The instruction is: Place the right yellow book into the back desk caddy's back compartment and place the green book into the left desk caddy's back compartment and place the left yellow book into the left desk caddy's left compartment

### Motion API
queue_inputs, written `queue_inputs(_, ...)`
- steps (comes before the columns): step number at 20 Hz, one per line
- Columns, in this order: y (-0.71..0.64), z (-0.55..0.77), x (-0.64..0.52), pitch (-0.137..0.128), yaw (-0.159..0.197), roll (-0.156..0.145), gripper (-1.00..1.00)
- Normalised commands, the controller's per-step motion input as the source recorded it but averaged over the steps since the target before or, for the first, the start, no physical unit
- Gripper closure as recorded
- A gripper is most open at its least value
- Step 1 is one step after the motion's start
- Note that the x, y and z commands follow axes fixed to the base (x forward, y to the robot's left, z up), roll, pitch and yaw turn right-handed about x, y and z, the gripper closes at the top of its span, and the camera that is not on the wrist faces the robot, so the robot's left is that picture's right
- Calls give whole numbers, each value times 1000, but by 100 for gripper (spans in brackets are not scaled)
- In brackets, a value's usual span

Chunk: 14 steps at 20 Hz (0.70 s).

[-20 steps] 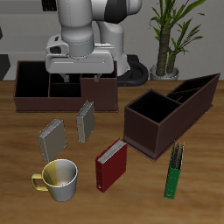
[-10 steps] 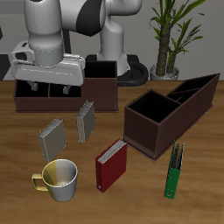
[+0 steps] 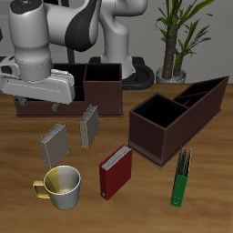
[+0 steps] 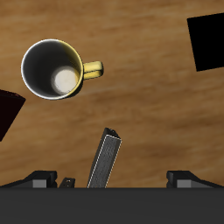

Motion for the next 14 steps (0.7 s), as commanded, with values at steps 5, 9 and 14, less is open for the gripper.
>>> queue_inputs(5,-38,-526,34,-99,-8,-52,-100)
queue_inputs(9,67,-513,-70,-45,-75,17,-100)
queue_inputs(14,-64,-376,-174,-34,-101,-42,-100)
